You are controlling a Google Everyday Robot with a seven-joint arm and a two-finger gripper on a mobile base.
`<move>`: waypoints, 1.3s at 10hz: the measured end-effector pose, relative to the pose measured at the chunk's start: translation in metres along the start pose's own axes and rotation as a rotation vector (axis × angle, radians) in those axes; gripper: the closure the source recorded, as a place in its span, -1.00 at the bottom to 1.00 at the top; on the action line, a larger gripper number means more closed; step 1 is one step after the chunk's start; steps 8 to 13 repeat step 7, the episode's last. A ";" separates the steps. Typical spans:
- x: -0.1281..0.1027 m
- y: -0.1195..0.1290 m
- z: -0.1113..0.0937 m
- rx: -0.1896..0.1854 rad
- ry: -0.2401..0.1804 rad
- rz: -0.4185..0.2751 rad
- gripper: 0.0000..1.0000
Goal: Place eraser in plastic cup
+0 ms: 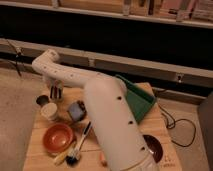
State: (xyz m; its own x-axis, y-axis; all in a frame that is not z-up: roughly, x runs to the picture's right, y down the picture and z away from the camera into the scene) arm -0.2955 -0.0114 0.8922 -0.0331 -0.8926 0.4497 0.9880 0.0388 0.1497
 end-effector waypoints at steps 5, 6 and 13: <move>-0.001 0.004 0.001 -0.038 -0.002 0.030 -0.60; -0.002 0.007 0.003 -0.043 -0.006 0.035 -0.72; -0.001 0.006 0.003 -0.025 -0.005 0.027 -0.86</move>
